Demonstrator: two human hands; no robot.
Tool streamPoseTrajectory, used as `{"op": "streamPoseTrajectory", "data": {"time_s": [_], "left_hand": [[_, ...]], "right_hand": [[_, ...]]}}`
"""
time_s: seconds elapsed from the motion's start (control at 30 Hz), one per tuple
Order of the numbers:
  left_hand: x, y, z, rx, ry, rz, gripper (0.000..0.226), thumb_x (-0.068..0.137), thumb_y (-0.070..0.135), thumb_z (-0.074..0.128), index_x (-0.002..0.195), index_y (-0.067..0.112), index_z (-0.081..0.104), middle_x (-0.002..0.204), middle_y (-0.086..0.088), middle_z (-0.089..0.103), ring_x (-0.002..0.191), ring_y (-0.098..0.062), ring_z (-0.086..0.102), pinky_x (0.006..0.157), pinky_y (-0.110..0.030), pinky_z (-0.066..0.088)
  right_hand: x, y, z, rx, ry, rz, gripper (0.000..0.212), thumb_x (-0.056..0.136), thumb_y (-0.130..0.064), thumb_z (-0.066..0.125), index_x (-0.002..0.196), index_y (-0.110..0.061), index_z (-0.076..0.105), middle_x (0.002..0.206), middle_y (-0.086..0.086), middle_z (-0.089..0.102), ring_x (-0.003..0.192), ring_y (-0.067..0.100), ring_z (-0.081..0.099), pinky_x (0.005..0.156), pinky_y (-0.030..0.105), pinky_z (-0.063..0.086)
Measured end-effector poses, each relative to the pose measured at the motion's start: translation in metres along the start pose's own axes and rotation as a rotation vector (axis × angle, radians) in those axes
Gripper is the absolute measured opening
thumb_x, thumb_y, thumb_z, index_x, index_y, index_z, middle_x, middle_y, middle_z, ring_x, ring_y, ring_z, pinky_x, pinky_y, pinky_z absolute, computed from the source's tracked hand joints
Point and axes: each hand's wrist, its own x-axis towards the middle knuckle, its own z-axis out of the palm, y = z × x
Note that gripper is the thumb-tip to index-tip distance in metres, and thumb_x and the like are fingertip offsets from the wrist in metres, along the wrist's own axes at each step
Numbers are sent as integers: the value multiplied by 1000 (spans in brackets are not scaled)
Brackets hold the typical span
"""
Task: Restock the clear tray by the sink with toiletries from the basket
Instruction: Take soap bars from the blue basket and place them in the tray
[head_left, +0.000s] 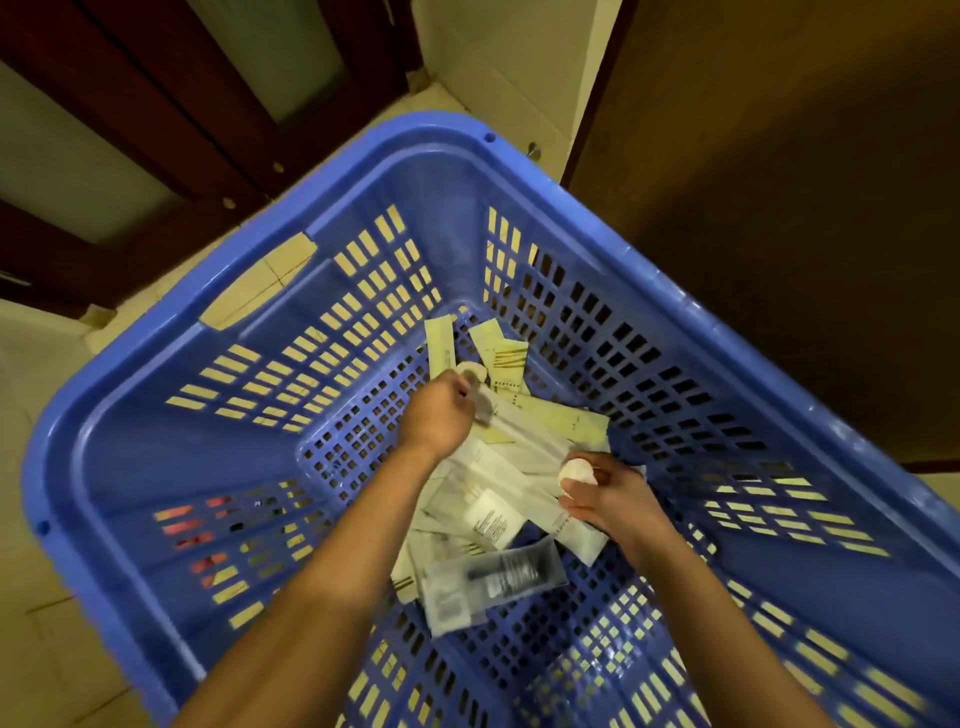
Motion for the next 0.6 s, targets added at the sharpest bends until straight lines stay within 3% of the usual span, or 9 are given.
{"op": "streamPoseTrajectory", "data": {"time_s": [0.1, 0.2, 0.27, 0.37, 0.5, 0.6], "left_hand": [[29, 7, 2, 288, -14, 115, 28, 96, 13, 43, 123, 8, 50, 125, -15, 48, 103, -35, 55, 83, -41, 47], [53, 12, 5, 477, -81, 78, 35, 94, 9, 45, 130, 9, 44, 131, -13, 38, 105, -37, 52, 85, -45, 45], [63, 14, 6, 500, -118, 46, 32, 94, 11, 46, 126, 11, 47, 130, -13, 40, 105, -37, 53, 83, -43, 45], [74, 15, 7, 519, -198, 87, 28, 92, 19, 40, 116, 10, 50, 123, -14, 48, 107, -33, 51, 80, -35, 43], [83, 10, 6, 436, -242, 83, 24, 91, 19, 43, 111, 10, 51, 117, -12, 47, 90, -26, 48, 70, -29, 34], [79, 10, 4, 459, -184, 82, 22, 93, 19, 47, 111, 8, 46, 98, -9, 40, 81, -29, 45, 66, -34, 35]], "right_hand": [[15, -5, -6, -203, 34, -60, 26, 85, 0, 62, 109, -7, 54, 93, 5, 58, 82, 25, 60, 83, 45, 52], [30, -11, -8, -247, 48, -70, 25, 83, -1, 66, 100, -13, 53, 106, 8, 55, 73, 17, 60, 80, 41, 52], [39, -15, -9, -242, 66, -84, 23, 82, -1, 67, 94, -16, 54, 107, 9, 56, 70, 16, 60, 76, 34, 54], [47, -18, -9, -318, 40, -168, 24, 82, -7, 69, 102, -16, 59, 105, 4, 58, 77, 16, 60, 62, 19, 52], [56, -12, -3, -484, -9, -171, 27, 80, -13, 72, 103, -16, 59, 112, 4, 62, 98, 24, 61, 82, 32, 51], [59, -8, 1, -483, -30, -109, 27, 80, -12, 72, 97, -18, 51, 110, 7, 62, 95, 26, 62, 83, 35, 51]]}}
